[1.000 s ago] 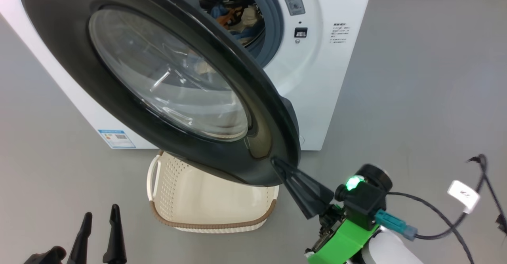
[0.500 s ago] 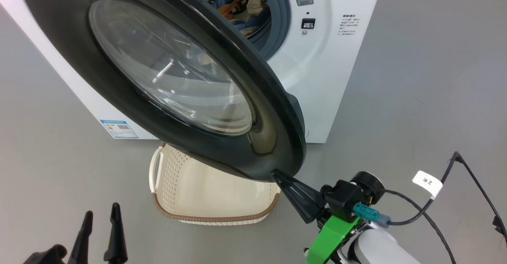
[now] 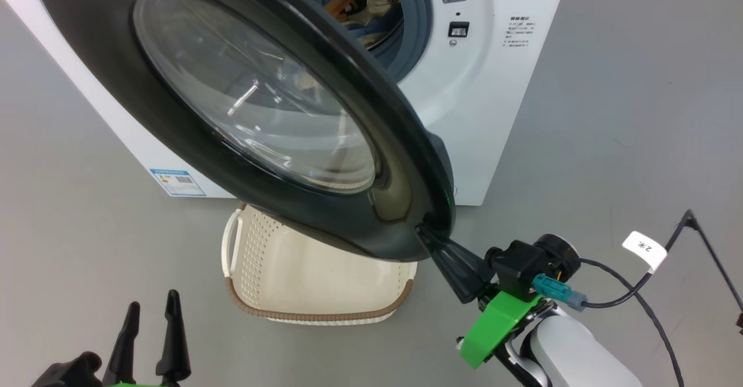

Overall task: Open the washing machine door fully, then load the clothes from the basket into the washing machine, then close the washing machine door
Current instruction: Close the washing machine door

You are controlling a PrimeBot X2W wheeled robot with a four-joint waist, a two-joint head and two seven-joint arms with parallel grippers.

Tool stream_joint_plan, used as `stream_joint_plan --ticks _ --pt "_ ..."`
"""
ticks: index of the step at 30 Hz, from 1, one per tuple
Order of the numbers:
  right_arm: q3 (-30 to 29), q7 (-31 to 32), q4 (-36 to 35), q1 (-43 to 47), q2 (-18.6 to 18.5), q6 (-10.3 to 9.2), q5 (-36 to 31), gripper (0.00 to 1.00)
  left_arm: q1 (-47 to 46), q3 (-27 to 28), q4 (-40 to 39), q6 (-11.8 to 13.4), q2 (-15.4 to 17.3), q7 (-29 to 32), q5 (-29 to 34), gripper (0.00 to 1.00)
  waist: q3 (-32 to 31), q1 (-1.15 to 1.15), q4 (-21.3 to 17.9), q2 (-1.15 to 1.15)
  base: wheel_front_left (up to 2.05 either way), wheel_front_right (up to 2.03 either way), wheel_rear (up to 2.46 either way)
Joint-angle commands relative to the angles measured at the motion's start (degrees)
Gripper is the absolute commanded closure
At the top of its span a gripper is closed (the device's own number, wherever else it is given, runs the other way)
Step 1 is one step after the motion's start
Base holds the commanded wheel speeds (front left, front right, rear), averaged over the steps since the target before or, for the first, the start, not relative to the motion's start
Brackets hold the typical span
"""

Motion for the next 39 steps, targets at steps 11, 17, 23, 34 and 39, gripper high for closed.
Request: stream_joint_plan --ticks 11,17,23,34,39 --pt "-3.6 -0.3 -0.8 -3.6 -0.3 0.07 -0.7 1.0 -2.8 0.8 -2.1 -0.1 0.7 -0.4 -0.1 0.0 2.1 0.0 0.9 0.0 0.0 0.0 0.0" --pt "-6.6 -0.3 0.2 -6.2 -0.6 0.07 -0.8 1.0 -4.6 0.1 -2.8 -0.1 0.5 -0.4 -0.4 0.0 4.2 0.0 1.8 0.0 0.0 0.0 0.0" --pt "-9.7 -0.3 1.5 -9.2 -1.4 0.07 -0.8 1.0 -6.0 -0.6 -3.6 -0.1 0.3 -0.4 -0.7 0.0 6.2 0.0 3.0 0.0 0.0 0.0 0.0" --pt "-14.9 -0.3 2.6 -15.2 -3.1 0.07 -0.7 1.0 -8.5 -2.8 -5.2 -0.1 0.0 -0.4 -1.3 0.0 10.0 0.0 5.7 0.0 0.0 0.0 0.0" --pt "-17.4 -0.3 3.5 -18.9 -4.1 0.07 -1.2 1.0 -10.2 -3.7 -5.7 -0.1 0.0 -0.4 -1.9 0.0 12.0 0.0 6.9 0.0 0.0 0.0 0.0"
